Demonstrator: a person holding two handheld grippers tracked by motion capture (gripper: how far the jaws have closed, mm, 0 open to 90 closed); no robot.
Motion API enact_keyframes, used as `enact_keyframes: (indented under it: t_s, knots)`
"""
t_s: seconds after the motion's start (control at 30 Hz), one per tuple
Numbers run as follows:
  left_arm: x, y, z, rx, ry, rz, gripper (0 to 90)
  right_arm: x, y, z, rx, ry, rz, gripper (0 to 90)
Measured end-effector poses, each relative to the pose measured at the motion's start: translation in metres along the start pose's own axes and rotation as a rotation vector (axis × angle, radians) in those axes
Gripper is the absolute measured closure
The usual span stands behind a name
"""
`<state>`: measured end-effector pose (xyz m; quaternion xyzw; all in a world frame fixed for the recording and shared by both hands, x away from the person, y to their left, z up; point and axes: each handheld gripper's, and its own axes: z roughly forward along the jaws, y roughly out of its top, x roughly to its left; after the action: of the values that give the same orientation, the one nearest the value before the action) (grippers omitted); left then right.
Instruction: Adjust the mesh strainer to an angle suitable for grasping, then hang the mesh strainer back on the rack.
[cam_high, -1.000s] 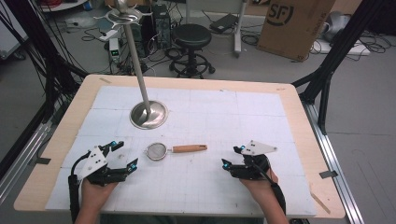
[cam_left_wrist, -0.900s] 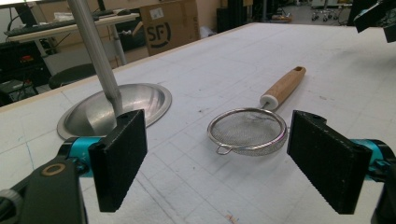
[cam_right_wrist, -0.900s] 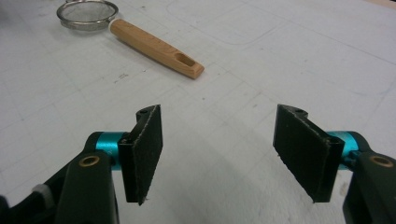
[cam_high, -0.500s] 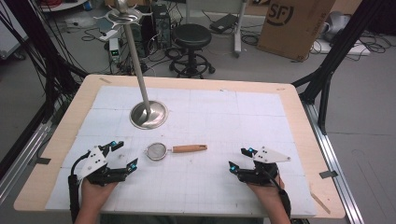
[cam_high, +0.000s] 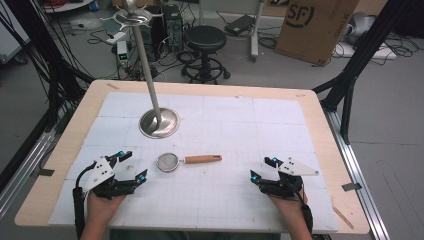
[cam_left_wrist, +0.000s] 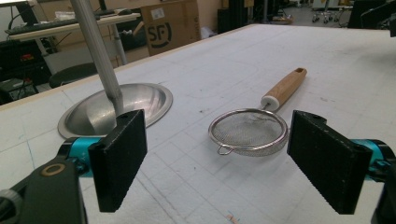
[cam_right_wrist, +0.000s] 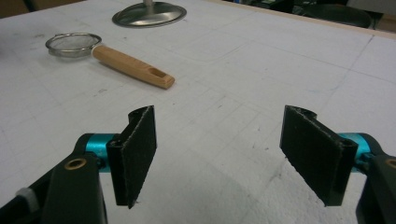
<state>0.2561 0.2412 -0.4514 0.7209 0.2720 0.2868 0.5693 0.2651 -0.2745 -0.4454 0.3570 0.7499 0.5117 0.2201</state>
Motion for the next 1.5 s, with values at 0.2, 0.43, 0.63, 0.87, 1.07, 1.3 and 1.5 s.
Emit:
enact_keyframes:
  t_s: [0.2,0.43,0.63,0.87,1.07,1.3,1.5]
  knots:
    - [-0.001,0.000,0.000,0.002,0.012,0.005,20.9,-0.002,-0.002,0.000,-0.002,-0.007,0.019,23.6]
    - [-0.001,0.000,0.000,0.002,0.011,0.002,21.0,0.001,-0.002,0.001,0.003,-0.025,-0.014,22.4]
    - [0.000,0.000,0.000,0.002,0.009,0.002,20.9,0.001,-0.002,0.002,0.006,-0.026,-0.010,21.7]
    - [-0.001,0.000,0.000,0.003,0.011,0.008,20.9,0.002,-0.002,0.003,0.015,-0.026,-0.009,21.3]
    - [0.001,0.000,0.000,0.006,0.008,-0.001,21.0,0.002,-0.002,0.003,0.019,-0.028,-0.018,21.1]
    - [0.003,0.010,0.009,0.040,-0.017,-0.011,21.1,0.001,-0.002,0.003,0.017,-0.018,-0.004,20.5]
    - [-0.002,0.031,0.033,0.125,-0.114,0.002,21.4,0.001,-0.002,0.004,0.027,-0.019,-0.003,20.6]
